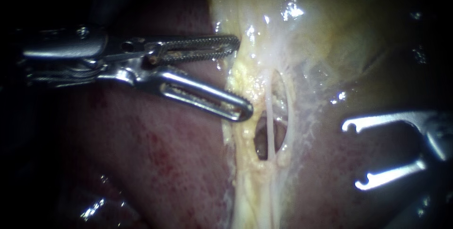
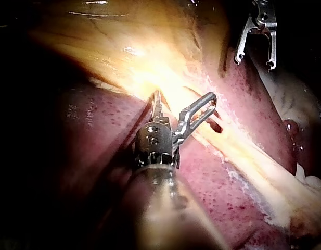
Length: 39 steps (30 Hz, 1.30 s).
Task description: Grabbing gallbladder
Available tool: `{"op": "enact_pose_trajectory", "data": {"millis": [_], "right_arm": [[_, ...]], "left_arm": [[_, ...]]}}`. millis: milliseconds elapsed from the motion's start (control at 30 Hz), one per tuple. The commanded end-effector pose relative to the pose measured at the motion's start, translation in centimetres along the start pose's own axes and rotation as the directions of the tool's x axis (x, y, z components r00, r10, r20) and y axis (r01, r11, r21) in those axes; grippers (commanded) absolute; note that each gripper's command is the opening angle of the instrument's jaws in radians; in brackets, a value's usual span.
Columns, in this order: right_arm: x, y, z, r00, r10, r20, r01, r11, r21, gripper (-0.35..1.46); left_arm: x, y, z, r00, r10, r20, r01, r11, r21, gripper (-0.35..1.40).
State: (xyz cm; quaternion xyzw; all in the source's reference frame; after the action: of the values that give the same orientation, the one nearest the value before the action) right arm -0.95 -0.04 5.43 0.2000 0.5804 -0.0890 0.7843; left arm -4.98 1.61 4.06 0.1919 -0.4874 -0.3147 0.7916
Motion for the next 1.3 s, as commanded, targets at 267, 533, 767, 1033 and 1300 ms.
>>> {"op": "enact_pose_trajectory", "data": {"millis": [267,533,767,1033,1300], "right_arm": [[0.0,0.0,0.0,1.0,0.006,0.0,-0.006,1.0,0.0,0.55],[0.0,0.0,0.0,1.0,0.006,0.0,-0.006,1.0,0.0,0.55],[0.0,0.0,0.0,1.0,0.011,0.0,-0.011,1.0,0.0,0.55],[0.0,-0.01,0.0,1.0,0.011,0.0,-0.011,1.0,0.0,0.55],[0.0,-0.01,0.0,1.0,0.011,0.0,-0.011,1.0,0.0,0.55]], "left_arm": [[0.07,0.04,0.02,0.9985,-0.053,-0.013,0.053,0.999,-0.007,0.39],[0.1,0.1,0.05,0.9965,-0.082,-0.016,0.082,0.997,-0.017,-0.03],[0.16,0.21,0.03,0.9955,-0.093,-0.017,0.093,0.995,-0.022,-0.35],[0.18,0.25,0.0,0.9942,-0.106,-0.019,0.105,0.994,-0.025,-0.35],[0.19,0.25,-0.01,0.9942,-0.106,-0.019,0.105,0.994,-0.025,-0.35]]}}
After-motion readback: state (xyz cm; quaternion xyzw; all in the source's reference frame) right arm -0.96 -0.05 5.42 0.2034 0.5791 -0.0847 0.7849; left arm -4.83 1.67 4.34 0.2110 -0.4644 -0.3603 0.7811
